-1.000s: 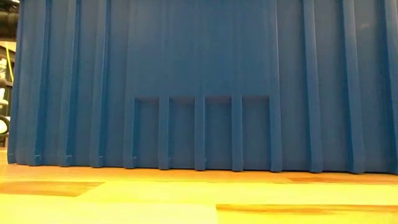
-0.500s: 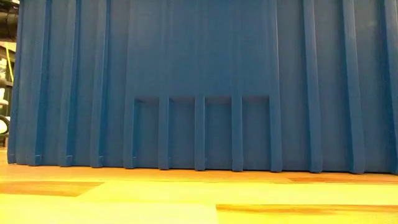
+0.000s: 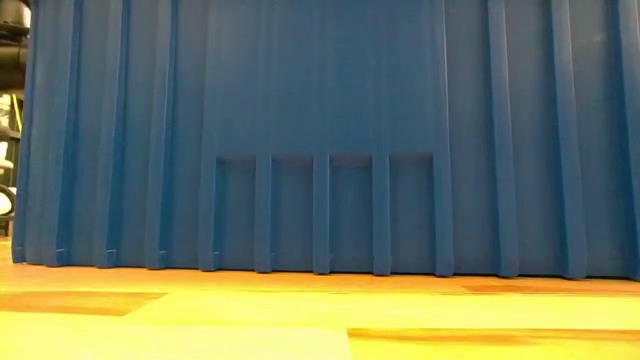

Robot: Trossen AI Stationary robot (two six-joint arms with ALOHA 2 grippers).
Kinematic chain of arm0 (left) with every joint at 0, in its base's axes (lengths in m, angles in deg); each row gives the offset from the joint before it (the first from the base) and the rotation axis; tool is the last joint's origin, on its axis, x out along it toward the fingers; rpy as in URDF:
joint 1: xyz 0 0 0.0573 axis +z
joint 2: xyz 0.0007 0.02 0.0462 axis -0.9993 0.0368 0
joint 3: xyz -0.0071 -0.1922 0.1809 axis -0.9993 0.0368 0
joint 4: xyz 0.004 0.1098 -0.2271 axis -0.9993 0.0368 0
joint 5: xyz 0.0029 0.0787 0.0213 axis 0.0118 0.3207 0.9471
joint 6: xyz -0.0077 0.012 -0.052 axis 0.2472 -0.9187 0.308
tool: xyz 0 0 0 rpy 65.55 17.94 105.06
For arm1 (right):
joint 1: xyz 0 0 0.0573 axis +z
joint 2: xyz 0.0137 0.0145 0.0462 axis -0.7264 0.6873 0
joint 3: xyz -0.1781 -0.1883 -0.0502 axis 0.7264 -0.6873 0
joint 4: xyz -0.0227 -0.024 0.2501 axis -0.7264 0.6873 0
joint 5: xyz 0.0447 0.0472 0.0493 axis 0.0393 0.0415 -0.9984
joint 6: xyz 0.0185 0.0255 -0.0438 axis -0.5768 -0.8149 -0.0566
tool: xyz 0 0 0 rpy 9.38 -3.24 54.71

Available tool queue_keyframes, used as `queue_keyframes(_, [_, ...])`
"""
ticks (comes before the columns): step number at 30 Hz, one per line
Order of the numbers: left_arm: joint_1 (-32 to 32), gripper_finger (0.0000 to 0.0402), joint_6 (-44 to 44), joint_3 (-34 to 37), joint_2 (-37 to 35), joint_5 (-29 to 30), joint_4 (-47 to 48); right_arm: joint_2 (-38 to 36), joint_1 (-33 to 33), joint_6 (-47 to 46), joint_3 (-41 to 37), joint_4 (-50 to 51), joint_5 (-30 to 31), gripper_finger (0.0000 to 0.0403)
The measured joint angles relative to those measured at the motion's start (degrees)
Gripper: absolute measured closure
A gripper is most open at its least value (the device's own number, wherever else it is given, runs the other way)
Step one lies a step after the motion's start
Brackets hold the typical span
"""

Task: Pick and place slides into bin
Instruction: Return to Home Position

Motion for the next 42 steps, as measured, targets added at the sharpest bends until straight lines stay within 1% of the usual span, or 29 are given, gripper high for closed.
queue_keyframes(3, [0.01,0.0327,-6.51,0.00,-0.21,0.18,-1.30,0.00,0.00,-1.08,0.00,0.58,-0.27,0.0164])
queue_keyframes(7, [0.00,0.0327,-7.07,0.00,-0.21,0.37,-0.01,-0.02,0.00,0.43,0.00,0.80,1.13,0.0164])
queue_keyframes(9, [0.02,0.0327,-7.11,0.00,-0.21,0.37,1.08,-0.02,0.00,2.18,0.00,2.09,3.50,0.0164])
queue_keyframes(14, [0.00,0.0328,-6.84,0.00,-0.17,-0.08,3.24,0.00,0.00,3.26,0.00,7.39,12.98,0.0164])
queue_keyframes(17, [0.00,0.0328,-5.01,0.00,-0.18,-0.10,3.70,0.00,0.00,3.27,0.00,11.95,15.68,0.0164])
queue_keyframes(20, [0.00,0.0328,-4.59,0.00,-0.18,-0.73,3.96,0.00,0.00,3.15,0.00,15.30,15.84,0.0164])
queue_keyframes(31, [0.02,0.0328,-4.59,0.00,0.06,-1.85,6.50,-0.04,-0.02,4.47,0.00,19.08,14.33,0.0163])
queue_keyframes(34, [0.07,0.0328,-7.79,-0.01,0.06,-3.78,6.75,0.33,0.00,3.41,0.10,19.91,13.11,0.0164])
queue_keyframes(36, [0.07,0.0328,-10.19,-0.02,0.06,-4.50,6.85,0.39,0.00,4.29,0.11,20.14,12.73,0.0164])
queue_keyframes(39, [0.07,0.0328,-10.64,-0.02,0.04,-4.53,6.87,0.39,0.04,4.80,0.11,20.18,12.99,0.0164])
queue_keyframes(42, [-0.02,0.0328,-10.65,-0.02,0.04,-3.17,6.65,0.52,0.09,2.38,-0.05,18.93,13.84,0.0164])
